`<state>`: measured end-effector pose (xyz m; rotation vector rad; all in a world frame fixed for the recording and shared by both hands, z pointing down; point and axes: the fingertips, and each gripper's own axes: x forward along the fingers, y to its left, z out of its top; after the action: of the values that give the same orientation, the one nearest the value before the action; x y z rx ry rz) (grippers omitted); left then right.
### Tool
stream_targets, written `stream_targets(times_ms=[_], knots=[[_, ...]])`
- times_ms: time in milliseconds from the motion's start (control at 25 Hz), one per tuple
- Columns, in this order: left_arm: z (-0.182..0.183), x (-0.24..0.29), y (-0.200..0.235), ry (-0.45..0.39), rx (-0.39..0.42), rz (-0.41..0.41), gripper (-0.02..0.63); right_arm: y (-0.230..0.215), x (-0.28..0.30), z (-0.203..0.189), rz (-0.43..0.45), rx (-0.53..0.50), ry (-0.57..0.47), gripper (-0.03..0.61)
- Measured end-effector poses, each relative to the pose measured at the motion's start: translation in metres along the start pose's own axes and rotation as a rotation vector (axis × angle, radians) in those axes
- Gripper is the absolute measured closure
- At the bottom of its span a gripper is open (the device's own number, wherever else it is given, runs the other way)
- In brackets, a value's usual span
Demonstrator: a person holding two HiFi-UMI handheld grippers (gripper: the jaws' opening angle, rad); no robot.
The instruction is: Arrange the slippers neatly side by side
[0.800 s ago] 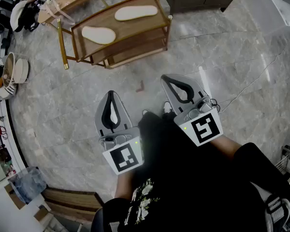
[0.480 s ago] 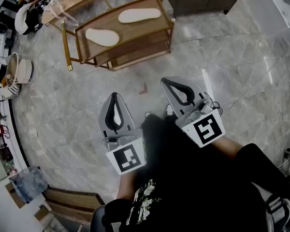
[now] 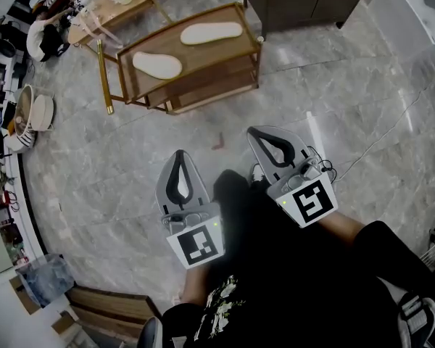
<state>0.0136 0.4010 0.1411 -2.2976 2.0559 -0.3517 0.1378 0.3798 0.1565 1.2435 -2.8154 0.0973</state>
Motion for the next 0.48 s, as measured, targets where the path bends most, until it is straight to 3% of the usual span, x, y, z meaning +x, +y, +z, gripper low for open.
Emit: stream_targets(times_ms=[480], knots=[[-0.0099,0.0014,0.0043,0.006,-0.026,0.008,0.612,0.0036,0.0031,-0.0023,-0.001,-0.019,0.001,0.58]])
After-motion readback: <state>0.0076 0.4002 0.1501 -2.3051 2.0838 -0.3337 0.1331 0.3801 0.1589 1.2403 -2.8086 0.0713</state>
